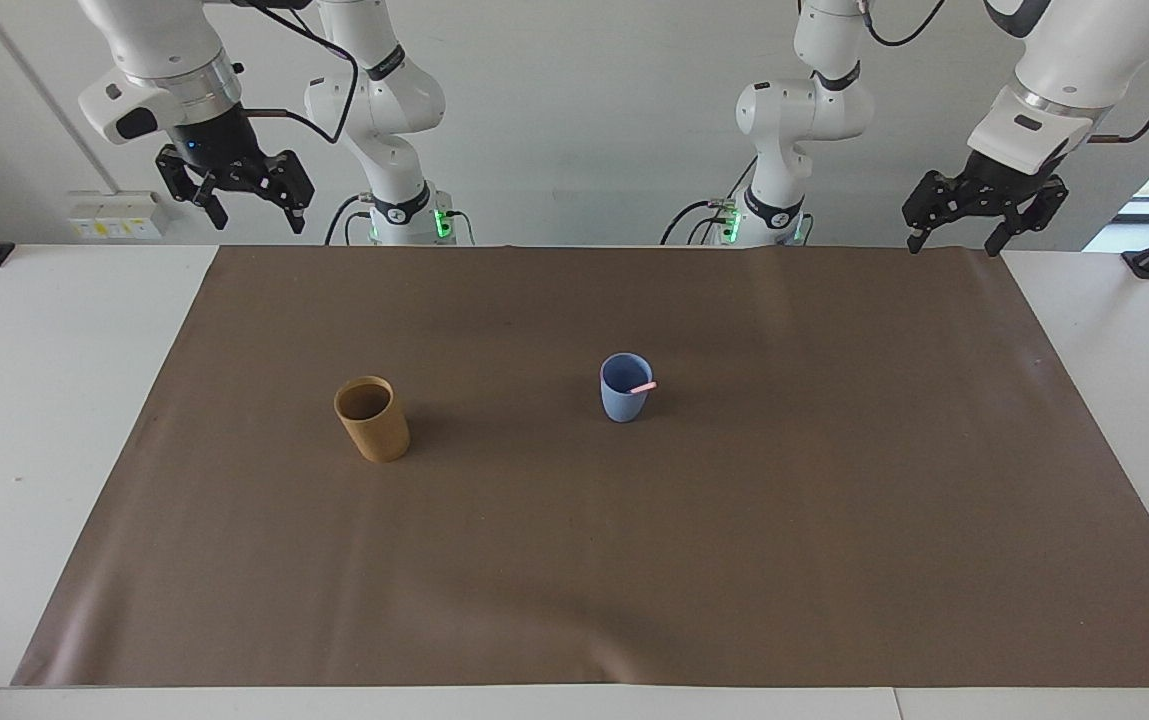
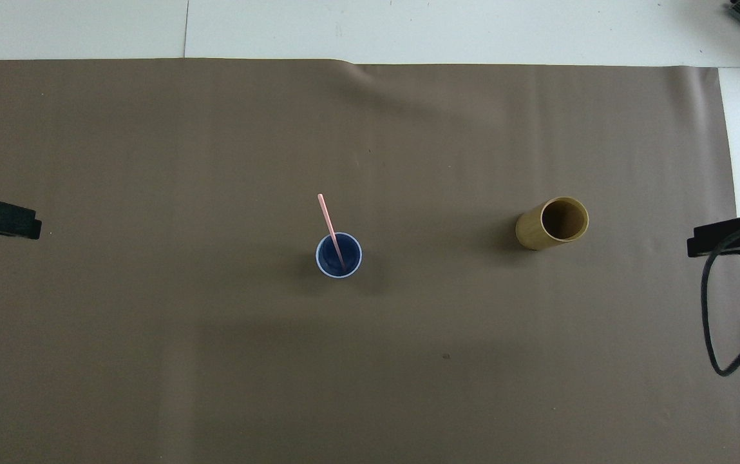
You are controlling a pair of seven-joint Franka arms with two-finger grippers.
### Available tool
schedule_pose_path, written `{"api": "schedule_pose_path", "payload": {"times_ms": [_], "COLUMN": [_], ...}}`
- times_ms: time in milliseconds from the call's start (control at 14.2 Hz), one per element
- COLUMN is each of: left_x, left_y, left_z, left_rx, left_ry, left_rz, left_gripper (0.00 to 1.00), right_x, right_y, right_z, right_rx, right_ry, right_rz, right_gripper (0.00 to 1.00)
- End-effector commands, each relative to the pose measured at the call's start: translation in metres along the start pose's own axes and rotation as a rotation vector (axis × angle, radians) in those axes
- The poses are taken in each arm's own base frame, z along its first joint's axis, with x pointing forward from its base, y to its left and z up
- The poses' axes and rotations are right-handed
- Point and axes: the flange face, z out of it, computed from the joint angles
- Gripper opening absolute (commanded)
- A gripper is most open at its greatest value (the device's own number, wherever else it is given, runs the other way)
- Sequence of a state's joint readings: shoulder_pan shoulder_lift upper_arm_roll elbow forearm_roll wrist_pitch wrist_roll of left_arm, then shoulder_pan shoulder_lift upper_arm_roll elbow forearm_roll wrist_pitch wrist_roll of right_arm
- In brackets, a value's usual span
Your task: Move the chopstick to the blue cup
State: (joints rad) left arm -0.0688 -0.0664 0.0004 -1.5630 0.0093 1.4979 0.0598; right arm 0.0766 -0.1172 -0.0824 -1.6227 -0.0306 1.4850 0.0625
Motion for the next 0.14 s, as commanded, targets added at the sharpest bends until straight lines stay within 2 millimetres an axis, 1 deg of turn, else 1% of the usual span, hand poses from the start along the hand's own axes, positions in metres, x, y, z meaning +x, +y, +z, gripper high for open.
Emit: {"api": "schedule_pose_path", "payload": {"times_ms": [0,70], "left_x": [-0.0042,-0.0042], "left_y": [-0.0015,-0.0013], "left_z": [-0.0032,-0.0032], "left_rx": [-0.017,-0.019], "left_ry": [-0.009,-0.009], "left_rz": [0.008,0.008], "left_gripper": [1.00,1.00], "right_x": [0.0002,0.0000], "right_y": [0.0015,0.0015], "right_z": [-0.0017,-0.0016], "right_rx": [-0.001,-0.001], "right_ry": [0.004,0.002], "right_rz": [-0.011,-0.013], "right_gripper": [1.00,1.00]}}
